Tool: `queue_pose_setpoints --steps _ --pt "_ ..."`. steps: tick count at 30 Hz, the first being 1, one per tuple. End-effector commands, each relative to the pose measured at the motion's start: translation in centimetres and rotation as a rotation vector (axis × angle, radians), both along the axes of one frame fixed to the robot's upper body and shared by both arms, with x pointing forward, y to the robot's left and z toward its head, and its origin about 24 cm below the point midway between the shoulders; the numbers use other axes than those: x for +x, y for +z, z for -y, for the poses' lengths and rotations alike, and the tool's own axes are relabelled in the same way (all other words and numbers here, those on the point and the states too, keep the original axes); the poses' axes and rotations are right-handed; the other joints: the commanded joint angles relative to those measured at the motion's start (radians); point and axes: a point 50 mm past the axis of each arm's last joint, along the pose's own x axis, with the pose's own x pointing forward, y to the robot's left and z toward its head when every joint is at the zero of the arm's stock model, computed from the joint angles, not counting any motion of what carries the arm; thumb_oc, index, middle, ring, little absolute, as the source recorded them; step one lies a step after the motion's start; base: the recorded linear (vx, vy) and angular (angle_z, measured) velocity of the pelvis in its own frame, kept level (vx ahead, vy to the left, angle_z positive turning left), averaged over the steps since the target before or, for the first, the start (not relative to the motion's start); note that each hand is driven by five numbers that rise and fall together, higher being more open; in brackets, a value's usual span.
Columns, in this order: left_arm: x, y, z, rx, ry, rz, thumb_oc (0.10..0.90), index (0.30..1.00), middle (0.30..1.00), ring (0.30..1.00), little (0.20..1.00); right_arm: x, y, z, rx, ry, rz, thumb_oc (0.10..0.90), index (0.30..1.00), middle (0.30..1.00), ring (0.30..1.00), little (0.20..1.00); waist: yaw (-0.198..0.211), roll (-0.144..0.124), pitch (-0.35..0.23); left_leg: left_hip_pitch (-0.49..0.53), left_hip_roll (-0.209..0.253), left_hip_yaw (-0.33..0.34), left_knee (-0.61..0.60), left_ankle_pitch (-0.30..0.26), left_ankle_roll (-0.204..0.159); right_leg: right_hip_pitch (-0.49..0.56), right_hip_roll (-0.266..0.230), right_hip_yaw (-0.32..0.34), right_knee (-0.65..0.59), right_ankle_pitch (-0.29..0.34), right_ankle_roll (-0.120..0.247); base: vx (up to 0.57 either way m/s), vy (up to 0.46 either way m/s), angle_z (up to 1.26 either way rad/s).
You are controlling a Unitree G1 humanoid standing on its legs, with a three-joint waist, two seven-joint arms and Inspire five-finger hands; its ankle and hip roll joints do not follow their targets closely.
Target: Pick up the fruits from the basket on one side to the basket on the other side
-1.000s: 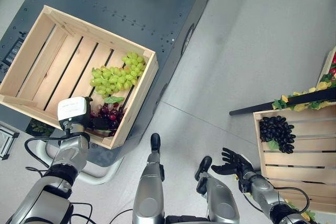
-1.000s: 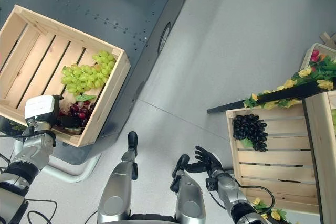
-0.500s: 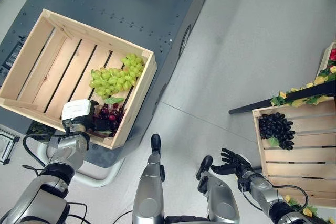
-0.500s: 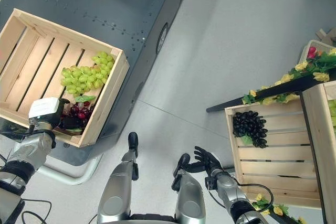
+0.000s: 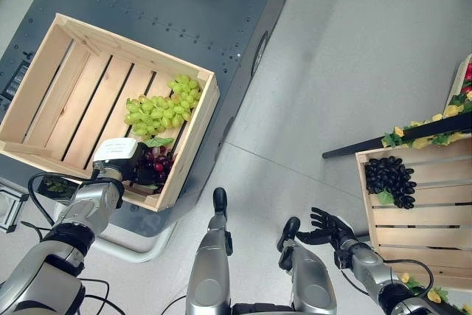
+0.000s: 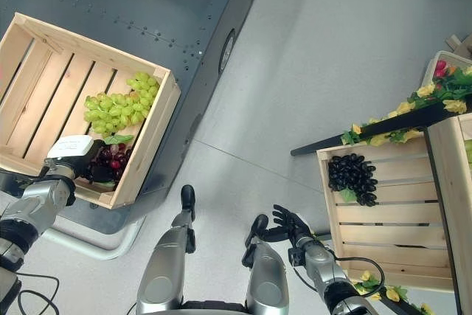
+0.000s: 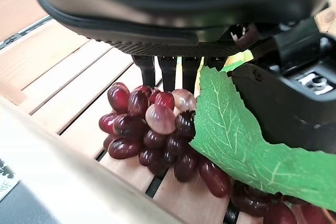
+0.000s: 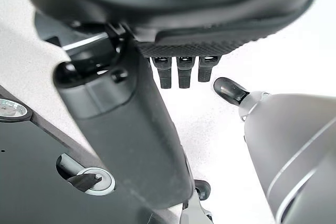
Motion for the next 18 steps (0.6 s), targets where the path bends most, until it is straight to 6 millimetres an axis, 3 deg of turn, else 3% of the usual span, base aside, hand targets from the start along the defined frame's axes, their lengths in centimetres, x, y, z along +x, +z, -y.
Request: queue_pose_setpoints --steps 1,9,18 --pt "0.4 -3.2 5.3 -0.106 -0.162 -0.061 0.400 0.300 0.300 0.300 0.300 0.4 1.2 2.2 -0.079 -0.012 0.057 0.800 0.900 0.900 0.900 0.900 -0.029 -0.005 0.003 0.003 -0.010 0.049 0.104 -0.143 -0.039 -0.118 0.027 -0.013 0.108 -0.002 -0.066 0.00 0.000 0.00" --pt "0.4 -2.8 4.7 -0.122 -0.129 0.057 0.400 0.300 0.300 0.300 0.300 0.2 1.0 2.0 -0.069 -0.022 0.057 0.800 0.900 0.900 0.900 0.900 -0.022 -0.007 0.000 0.006 -0.012 0.045 0.100 -0.144 -0.037 -0.117 0.027 -0.018 0.112 -0.005 -0.070 0.00 0.000 0.00" --pt "-0.5 -1.3 3.9 -0.164 -0.086 0.421 0.400 0.300 0.300 0.300 0.300 -0.6 0.6 1.8 -0.055 -0.045 0.056 0.800 0.900 0.900 0.900 0.900 -0.005 -0.004 -0.016 0.028 -0.016 0.032 0.083 -0.140 -0.039 -0.090 0.028 -0.028 0.098 -0.009 -0.075 0.00 -0.002 0.01"
